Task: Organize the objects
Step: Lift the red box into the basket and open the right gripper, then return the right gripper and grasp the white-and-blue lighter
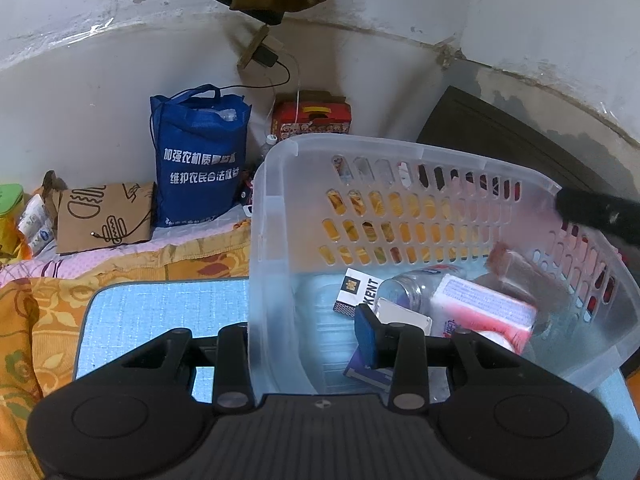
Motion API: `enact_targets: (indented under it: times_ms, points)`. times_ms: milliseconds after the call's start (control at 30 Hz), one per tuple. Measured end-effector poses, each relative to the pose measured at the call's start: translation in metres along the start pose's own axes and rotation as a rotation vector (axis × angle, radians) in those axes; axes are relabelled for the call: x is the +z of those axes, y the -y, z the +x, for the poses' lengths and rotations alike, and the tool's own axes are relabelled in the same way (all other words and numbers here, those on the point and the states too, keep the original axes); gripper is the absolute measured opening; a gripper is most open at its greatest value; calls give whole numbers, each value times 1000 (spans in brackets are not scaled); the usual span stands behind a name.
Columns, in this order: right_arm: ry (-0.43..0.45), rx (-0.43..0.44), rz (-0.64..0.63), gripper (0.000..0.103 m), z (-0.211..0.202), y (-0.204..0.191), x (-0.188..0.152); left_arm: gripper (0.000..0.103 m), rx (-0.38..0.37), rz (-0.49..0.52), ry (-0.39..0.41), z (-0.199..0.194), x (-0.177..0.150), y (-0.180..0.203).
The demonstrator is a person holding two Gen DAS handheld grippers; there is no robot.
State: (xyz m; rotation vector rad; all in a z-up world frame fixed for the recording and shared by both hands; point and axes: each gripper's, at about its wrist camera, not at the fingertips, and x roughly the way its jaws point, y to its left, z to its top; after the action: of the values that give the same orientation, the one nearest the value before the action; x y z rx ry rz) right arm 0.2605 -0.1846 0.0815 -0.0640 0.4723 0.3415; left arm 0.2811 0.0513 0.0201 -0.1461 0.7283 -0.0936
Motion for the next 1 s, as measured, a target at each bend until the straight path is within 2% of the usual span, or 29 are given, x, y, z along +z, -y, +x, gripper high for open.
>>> enact_targets:
  times_ms: [100, 233, 367, 467, 567, 633, 733, 800, 867, 1000]
  points:
    - [12, 27, 77, 103, -14, 14, -8, 42, 4, 2, 1, 0, 0, 1]
    - [48, 51, 112, 103, -47, 20, -30, 42, -1, 0, -1, 0, -1, 0]
    - [95, 27, 118, 103, -77, 21, -51, 43, 7, -2, 0, -1, 0, 1]
    - [125, 24, 172, 103, -97, 25, -66, 43, 8, -1, -1, -1, -1, 1]
    - [155, 64, 221, 103, -112, 18, -91, 43, 10, -3, -4, -1, 0, 2]
    - [120, 46, 189, 103, -101, 2, -110, 43, 17, -3, -4, -1, 0, 3]
    - [-64, 63, 192, 103, -56, -20, -132, 43, 19, -6, -6, -2, 1, 3]
    - [-145, 71, 216, 103, -33, -34, -142, 43, 21, -4, -5, -2, 1, 3]
    - [-179, 55, 212, 103, -20, -48, -149, 43, 24, -3, -4, -2, 1, 2]
    - [-159, -20, 150, 103, -7, -74, -148, 43, 16, 1, -4, -2, 1, 1]
